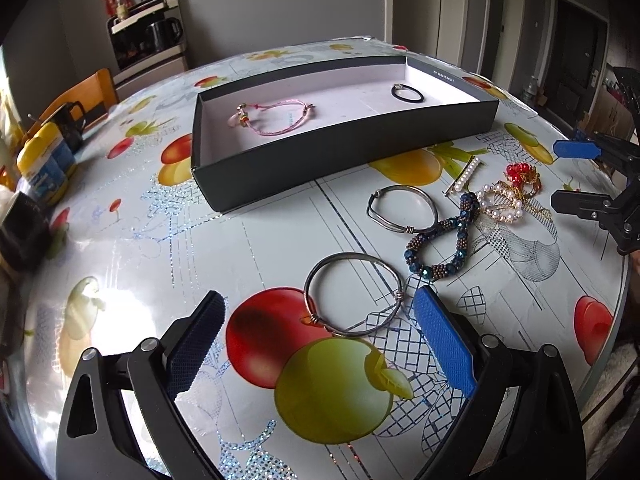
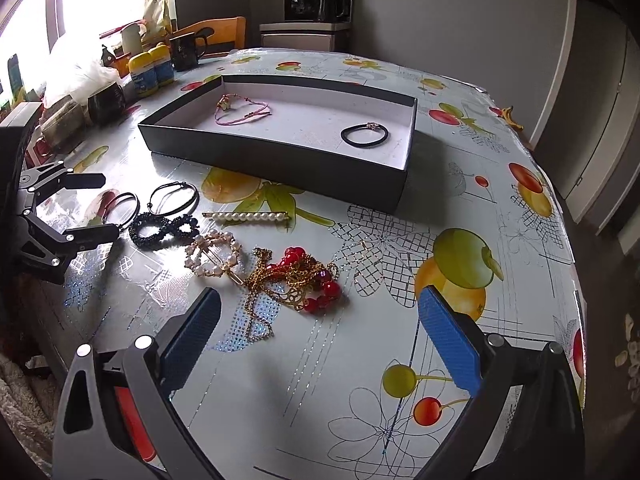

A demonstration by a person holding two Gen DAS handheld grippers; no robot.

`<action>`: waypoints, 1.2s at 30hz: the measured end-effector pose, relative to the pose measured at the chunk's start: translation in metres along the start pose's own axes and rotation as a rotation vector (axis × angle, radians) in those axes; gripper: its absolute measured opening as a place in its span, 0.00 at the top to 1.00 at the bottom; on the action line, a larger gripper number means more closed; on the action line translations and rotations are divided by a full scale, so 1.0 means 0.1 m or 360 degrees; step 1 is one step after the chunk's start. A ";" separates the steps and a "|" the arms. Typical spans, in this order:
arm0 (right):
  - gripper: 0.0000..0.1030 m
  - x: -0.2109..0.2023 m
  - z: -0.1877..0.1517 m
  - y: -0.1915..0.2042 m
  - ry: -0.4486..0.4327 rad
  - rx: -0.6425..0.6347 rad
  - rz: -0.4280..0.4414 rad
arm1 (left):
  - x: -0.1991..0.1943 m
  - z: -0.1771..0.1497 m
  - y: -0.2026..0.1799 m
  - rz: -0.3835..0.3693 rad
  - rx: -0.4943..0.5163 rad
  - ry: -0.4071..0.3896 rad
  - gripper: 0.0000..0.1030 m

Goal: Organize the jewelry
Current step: 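Grasp a silver bangle with the left tool while the right tool grasps the red beaded brooch, then carry the bangle and brooch into the box and open both tools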

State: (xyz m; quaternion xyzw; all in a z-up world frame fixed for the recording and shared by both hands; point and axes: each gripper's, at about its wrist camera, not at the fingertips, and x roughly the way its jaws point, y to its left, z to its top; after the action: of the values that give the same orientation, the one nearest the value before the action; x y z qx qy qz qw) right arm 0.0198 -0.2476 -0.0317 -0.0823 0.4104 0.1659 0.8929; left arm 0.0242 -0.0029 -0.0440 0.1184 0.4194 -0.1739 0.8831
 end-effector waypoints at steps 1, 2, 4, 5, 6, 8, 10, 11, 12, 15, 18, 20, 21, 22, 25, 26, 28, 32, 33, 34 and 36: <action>0.07 0.01 0.00 -0.01 0.0001 0.0008 0.0001 | 0.00 0.00 0.00 -0.0014 0.0001 0.0002 0.06; 0.07 0.01 0.00 -0.02 0.0001 0.0014 0.0003 | 0.00 0.00 -0.01 -0.0028 0.0008 0.0002 0.06; 0.14 0.02 0.01 -0.01 0.0004 0.0011 0.0003 | 0.00 0.00 -0.05 -0.0030 0.0034 -0.0004 0.07; 0.21 0.03 0.01 -0.01 0.0009 0.0006 0.0007 | -0.01 0.00 -0.07 -0.0032 0.0052 -0.0011 0.08; 0.26 0.03 0.01 -0.01 0.0016 0.0000 0.0011 | -0.02 -0.01 -0.09 -0.0029 0.0068 -0.0018 0.09; 0.33 0.05 0.01 0.01 0.0026 -0.0014 0.0022 | -0.03 -0.01 -0.11 -0.0019 0.0089 -0.0028 0.10; 0.41 0.06 0.01 0.04 0.0038 -0.0033 0.0038 | -0.04 -0.01 -0.12 -0.0033 0.0097 -0.0035 0.15; 0.44 0.06 0.01 0.05 0.0040 -0.0044 0.0044 | -0.04 -0.01 -0.12 -0.0046 0.0097 -0.0039 0.20; 0.46 0.07 0.01 0.06 0.0038 -0.0052 0.0043 | -0.04 -0.01 -0.12 -0.0059 0.0095 -0.0040 0.22; 0.49 0.07 0.03 0.07 0.0029 -0.0052 0.0040 | -0.04 -0.01 -0.10 -0.0090 0.0084 -0.0040 0.30; 0.56 0.10 0.05 0.08 0.0038 -0.0053 0.0044 | -0.04 -0.01 -0.10 -0.0097 0.0088 -0.0048 0.37; 0.58 0.13 0.05 0.10 0.0046 -0.0064 0.0044 | -0.05 -0.01 -0.10 -0.0100 0.0088 -0.0053 0.41; 0.60 0.14 0.04 0.11 0.0049 -0.0074 0.0040 | -0.05 -0.01 -0.10 -0.0098 0.0086 -0.0055 0.45; 0.60 0.14 0.04 0.12 0.0043 -0.0080 0.0037 | -0.06 -0.01 -0.10 -0.0096 0.0084 -0.0059 0.48; 0.67 0.14 0.04 0.13 0.0039 -0.0082 0.0038 | -0.06 -0.01 -0.10 -0.0084 0.0082 -0.0060 0.48; 0.70 0.14 0.04 0.13 0.0037 -0.0083 0.0032 | -0.06 -0.02 -0.10 -0.0080 0.0085 -0.0062 0.48; 0.78 0.14 0.03 0.13 0.0032 -0.0094 0.0024 | -0.06 -0.02 -0.11 -0.0065 0.0089 -0.0065 0.48; 0.80 0.10 0.03 0.10 -0.0006 -0.0059 0.0037 | -0.07 -0.02 -0.12 -0.0051 0.0098 -0.0071 0.49; 0.80 0.08 0.04 0.09 -0.0019 -0.0049 0.0040 | -0.07 -0.02 -0.12 -0.0046 0.0099 -0.0073 0.49; 0.80 0.06 0.04 0.08 -0.0031 -0.0044 0.0042 | -0.07 -0.02 -0.12 -0.0042 0.0101 -0.0074 0.49; 0.80 0.01 0.05 0.08 -0.0057 -0.0045 0.0043 | -0.07 -0.03 -0.12 -0.0036 0.0104 -0.0076 0.49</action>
State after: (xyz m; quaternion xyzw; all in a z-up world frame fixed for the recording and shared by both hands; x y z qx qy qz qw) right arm 0.0214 -0.2386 -0.0291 -0.0864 0.3930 0.1850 0.8966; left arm 0.0133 -0.0114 -0.0407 0.1381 0.3937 -0.2003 0.8865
